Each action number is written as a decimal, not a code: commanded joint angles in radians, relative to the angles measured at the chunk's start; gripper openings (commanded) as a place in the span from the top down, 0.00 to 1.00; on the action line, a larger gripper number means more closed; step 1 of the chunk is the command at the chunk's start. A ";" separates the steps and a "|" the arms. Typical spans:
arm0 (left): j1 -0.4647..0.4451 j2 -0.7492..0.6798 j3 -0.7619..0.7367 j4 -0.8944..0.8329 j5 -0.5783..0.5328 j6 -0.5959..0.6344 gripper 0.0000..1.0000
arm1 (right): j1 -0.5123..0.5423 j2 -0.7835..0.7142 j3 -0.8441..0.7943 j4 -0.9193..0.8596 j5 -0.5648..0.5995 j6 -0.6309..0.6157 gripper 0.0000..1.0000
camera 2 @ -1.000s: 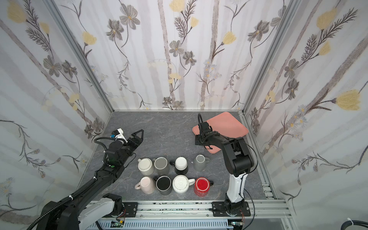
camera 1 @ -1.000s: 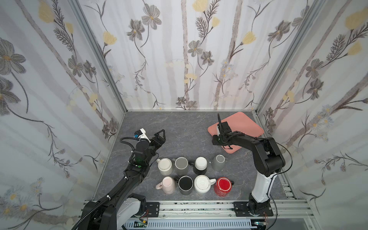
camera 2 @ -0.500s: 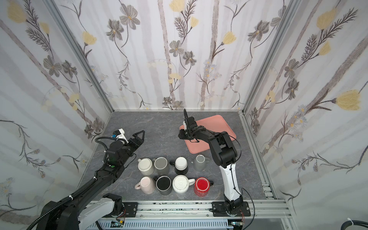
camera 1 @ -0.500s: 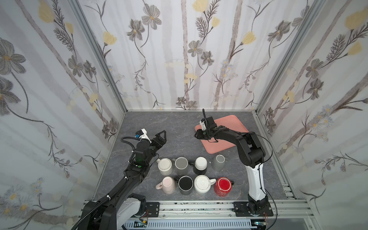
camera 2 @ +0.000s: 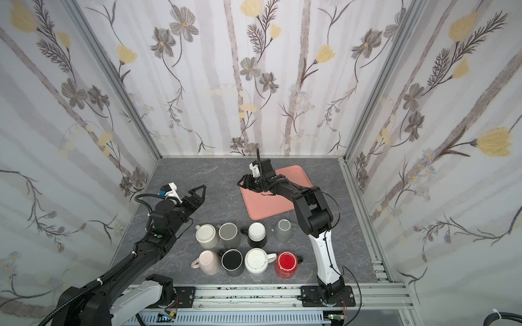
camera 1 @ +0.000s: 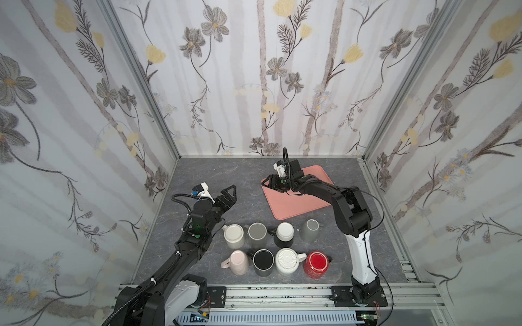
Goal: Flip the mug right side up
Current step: 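Drag the pink tray with the right gripper toward the table center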
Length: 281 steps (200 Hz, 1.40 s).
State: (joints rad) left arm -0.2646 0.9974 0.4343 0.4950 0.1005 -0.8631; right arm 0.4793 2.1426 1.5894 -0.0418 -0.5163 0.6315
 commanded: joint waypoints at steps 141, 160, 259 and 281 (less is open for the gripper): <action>-0.004 0.000 0.022 -0.014 0.074 0.018 0.00 | -0.519 -0.167 -0.249 -0.192 0.387 -0.303 0.27; -0.004 0.003 0.024 -0.022 0.076 0.022 0.00 | -0.547 -0.129 -0.224 -0.217 0.395 -0.319 0.27; -0.003 0.015 0.014 -0.001 0.071 0.016 0.00 | -0.535 -0.083 -0.239 -0.235 0.319 -0.352 0.59; -0.003 0.019 0.011 -0.002 0.071 0.016 0.00 | -0.506 -0.104 -0.271 -0.227 0.339 -0.351 0.65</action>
State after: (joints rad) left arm -0.2691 1.0115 0.4469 0.4679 0.1688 -0.8448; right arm -0.0540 2.0560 1.3502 -0.2417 -0.1596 0.2829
